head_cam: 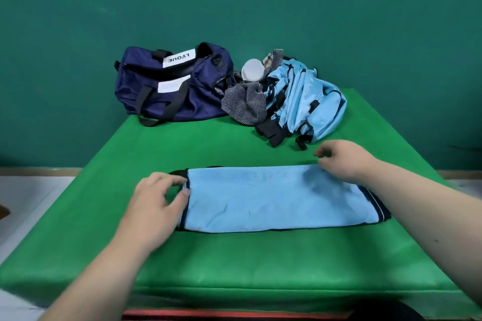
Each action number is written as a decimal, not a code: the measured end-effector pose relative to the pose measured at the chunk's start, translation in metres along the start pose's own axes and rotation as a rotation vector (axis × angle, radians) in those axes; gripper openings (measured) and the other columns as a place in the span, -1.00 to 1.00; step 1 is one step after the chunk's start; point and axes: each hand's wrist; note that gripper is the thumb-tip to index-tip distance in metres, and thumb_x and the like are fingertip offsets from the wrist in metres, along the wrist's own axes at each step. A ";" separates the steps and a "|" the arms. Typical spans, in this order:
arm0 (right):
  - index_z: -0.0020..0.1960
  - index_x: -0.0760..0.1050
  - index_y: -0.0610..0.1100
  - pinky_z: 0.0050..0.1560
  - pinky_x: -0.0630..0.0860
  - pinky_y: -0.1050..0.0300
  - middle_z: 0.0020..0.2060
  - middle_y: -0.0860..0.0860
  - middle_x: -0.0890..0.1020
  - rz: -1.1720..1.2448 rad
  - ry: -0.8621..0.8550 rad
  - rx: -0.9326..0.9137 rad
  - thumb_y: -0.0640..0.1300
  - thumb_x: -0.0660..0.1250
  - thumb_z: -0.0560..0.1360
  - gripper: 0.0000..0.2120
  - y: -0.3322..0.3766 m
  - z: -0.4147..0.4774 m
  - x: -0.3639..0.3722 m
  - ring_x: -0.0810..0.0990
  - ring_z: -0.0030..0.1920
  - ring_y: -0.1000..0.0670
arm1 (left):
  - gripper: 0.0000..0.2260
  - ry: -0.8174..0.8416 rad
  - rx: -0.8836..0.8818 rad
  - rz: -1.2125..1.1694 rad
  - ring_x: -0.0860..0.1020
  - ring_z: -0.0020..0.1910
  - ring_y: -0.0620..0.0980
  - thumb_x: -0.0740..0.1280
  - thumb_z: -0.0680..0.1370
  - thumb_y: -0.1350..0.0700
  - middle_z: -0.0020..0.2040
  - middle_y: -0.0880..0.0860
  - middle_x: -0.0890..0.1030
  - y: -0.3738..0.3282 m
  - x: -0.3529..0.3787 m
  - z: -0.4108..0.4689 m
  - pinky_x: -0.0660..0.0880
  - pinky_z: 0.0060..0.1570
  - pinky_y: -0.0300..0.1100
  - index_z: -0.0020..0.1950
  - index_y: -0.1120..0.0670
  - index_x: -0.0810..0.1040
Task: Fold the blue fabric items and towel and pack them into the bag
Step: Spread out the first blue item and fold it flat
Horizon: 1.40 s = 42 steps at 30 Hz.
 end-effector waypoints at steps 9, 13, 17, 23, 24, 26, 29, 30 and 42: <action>0.29 0.53 -0.03 0.21 0.44 0.07 0.24 -0.06 0.54 -0.085 0.162 -0.383 -0.09 0.29 0.54 -0.68 0.146 0.000 0.062 0.50 0.24 -0.09 | -0.42 0.074 0.049 0.136 0.42 0.13 -0.10 -0.02 0.48 -0.28 0.06 -0.20 0.50 0.002 0.021 -0.084 0.38 0.17 -0.06 0.42 -0.14 0.43; 0.21 0.53 -0.02 0.22 0.46 0.01 0.19 -0.06 0.53 -0.096 0.222 -0.433 -0.19 0.23 0.53 -0.71 0.186 0.006 0.080 0.52 0.20 -0.10 | -0.38 0.123 0.138 0.270 0.48 0.15 -0.04 0.08 0.46 -0.27 0.13 -0.14 0.54 -0.001 0.031 -0.091 0.44 0.11 -0.04 0.52 -0.16 0.28; 0.15 0.51 -0.03 0.24 0.47 0.03 0.19 -0.01 0.58 -0.116 0.316 -0.455 -0.30 0.17 0.48 -0.67 0.210 0.019 0.094 0.54 0.20 -0.06 | -0.34 0.068 0.145 0.299 0.58 0.11 0.05 0.19 0.39 -0.29 0.08 -0.06 0.62 0.003 0.043 -0.091 0.57 -0.02 0.02 0.47 -0.11 0.37; -0.07 0.46 0.12 0.04 0.41 0.07 -0.09 0.07 0.45 -0.221 0.261 -0.492 -0.21 0.26 0.46 -0.78 0.225 0.036 0.112 0.48 0.03 -0.06 | -0.28 -0.055 0.083 0.347 0.55 0.04 0.12 0.19 0.34 -0.36 0.07 0.03 0.61 0.005 0.055 -0.086 0.45 -0.01 0.07 0.44 -0.07 0.45; -0.08 0.47 0.10 -0.02 0.39 0.09 -0.13 0.09 0.44 -0.229 0.249 -0.496 -0.21 0.27 0.46 -0.80 0.227 0.038 0.114 0.48 0.00 -0.06 | -0.28 -0.070 0.075 0.337 0.53 0.02 0.11 0.19 0.34 -0.35 0.06 0.02 0.59 0.005 0.056 -0.084 0.37 -0.02 0.04 0.44 -0.06 0.45; -0.09 0.48 0.06 -0.10 0.38 0.12 -0.21 0.14 0.47 -0.239 0.238 -0.492 -0.23 0.27 0.45 -0.81 0.232 0.041 0.115 0.52 -0.05 -0.06 | -0.27 -0.090 0.053 0.316 0.48 -0.01 0.08 0.20 0.34 -0.34 0.05 -0.01 0.57 0.006 0.056 -0.079 0.35 -0.07 0.02 0.44 -0.03 0.45; -0.09 0.49 0.03 -0.13 0.37 0.15 -0.26 0.16 0.49 -0.243 0.247 -0.486 -0.25 0.24 0.46 -0.81 0.236 0.041 0.112 0.51 -0.10 -0.04 | -0.31 -0.090 -0.024 0.275 0.44 -0.01 0.03 0.21 0.36 -0.32 0.05 -0.09 0.57 0.007 0.055 -0.071 0.46 -0.10 0.03 0.40 0.01 0.49; -0.07 0.50 0.03 -0.13 0.37 0.16 -0.25 0.16 0.50 -0.234 0.250 -0.484 -0.24 0.24 0.47 -0.82 0.237 0.041 0.111 0.50 -0.11 -0.03 | -0.32 -0.073 -0.055 0.253 0.43 0.01 0.02 0.20 0.37 -0.32 0.07 -0.11 0.58 0.007 0.053 -0.070 0.48 -0.09 0.03 0.39 0.01 0.50; -0.07 0.64 0.03 -0.32 0.40 0.33 -0.23 0.19 0.63 0.432 0.005 -0.433 -0.28 0.38 0.49 -0.79 0.219 -0.016 -0.004 0.47 -0.41 0.27 | -0.56 -0.254 -0.196 -0.791 0.61 0.11 -0.21 0.46 0.51 0.17 0.18 -0.16 0.64 -0.022 -0.015 -0.049 0.48 0.15 -0.27 0.16 -0.37 0.53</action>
Point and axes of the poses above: each hand's wrist, its own z-axis towards the middle knuckle, its own x-axis out of the palm, y = z × x
